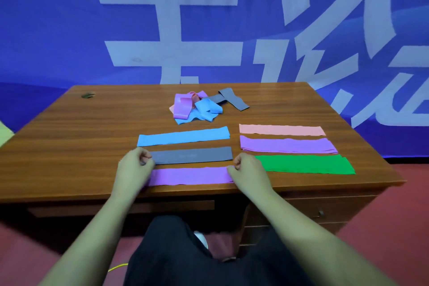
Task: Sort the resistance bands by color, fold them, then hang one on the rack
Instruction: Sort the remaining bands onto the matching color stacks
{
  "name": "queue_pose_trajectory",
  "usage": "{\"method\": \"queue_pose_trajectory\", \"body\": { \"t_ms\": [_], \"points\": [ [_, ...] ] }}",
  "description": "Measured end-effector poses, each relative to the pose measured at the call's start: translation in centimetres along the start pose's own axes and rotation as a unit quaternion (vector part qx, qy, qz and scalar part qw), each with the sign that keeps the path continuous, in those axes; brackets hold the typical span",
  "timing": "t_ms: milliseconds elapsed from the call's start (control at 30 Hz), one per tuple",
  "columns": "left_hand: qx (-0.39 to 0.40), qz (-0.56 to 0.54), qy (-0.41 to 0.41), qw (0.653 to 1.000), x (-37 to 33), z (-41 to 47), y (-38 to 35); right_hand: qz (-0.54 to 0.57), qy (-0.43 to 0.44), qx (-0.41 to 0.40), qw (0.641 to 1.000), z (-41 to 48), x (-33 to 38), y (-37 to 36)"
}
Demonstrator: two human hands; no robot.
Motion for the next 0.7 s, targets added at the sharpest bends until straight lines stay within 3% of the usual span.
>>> {"method": "queue_pose_trajectory", "body": {
  "t_ms": [100,233,500,600,700],
  "points": [
    [0.000,0.096,0.080,0.992,3.1,-1.0,1.3,-0.056,-0.033,0.002,0.998,-0.6,0.6,-0.8],
    [0.099,0.142,0.199,0.964,4.9,-1.8,1.5,-0.086,-0.081,0.013,0.993,-0.5,1.6,-1.4],
    [0.162,0.103,0.207,0.959,4.7,-1.2,2.0,-0.066,-0.174,0.072,0.980,0.7,1.9,-2.2],
    [0.119,0.077,0.181,0.973,3.7,-1.6,2.2,-0.006,-0.178,0.093,0.980,1.3,1.6,-2.0],
    [0.040,-0.013,0.166,0.985,3.6,-1.9,2.6,0.131,-0.177,0.105,0.970,1.9,1.5,-1.0]
  ]
}}
Point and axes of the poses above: each hand's wrist, its own z-axis towards the middle knuckle, its own y-axis out of the back of the hand, x = y × z, the point moved 4 cm from there along z, towards the middle knuckle, and after that the axes turned 14 degrees about -y, right-handed, at the moved point
